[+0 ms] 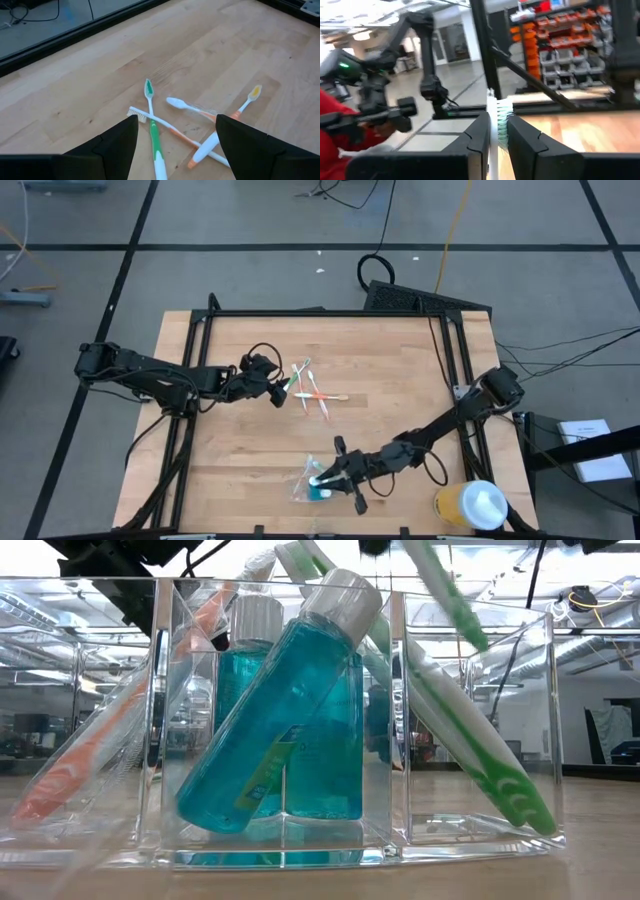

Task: Pick & Place toothbrushing station
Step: Put the green toothbrush into the transparent organizer

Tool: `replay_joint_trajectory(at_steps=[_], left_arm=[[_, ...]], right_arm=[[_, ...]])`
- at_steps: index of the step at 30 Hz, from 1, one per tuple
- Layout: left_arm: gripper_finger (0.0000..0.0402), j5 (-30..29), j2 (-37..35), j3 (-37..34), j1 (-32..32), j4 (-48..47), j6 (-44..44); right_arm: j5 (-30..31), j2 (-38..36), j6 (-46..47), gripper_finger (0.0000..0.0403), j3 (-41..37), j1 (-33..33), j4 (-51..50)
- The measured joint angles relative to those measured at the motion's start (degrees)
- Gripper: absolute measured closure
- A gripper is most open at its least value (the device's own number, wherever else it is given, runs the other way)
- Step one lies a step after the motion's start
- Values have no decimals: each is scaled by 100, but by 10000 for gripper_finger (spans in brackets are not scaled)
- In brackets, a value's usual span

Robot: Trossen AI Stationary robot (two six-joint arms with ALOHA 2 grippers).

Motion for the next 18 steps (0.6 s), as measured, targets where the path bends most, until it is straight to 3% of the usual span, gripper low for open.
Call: replay_joint_trajectory(at_steps=[7,18], left_arm=[[126,12,0,0,0,2,0],[126,16,0,0,0,4,2]], right_arm=[[160,357,601,358,0,-33,245],[117,346,556,337,0,-50,112]])
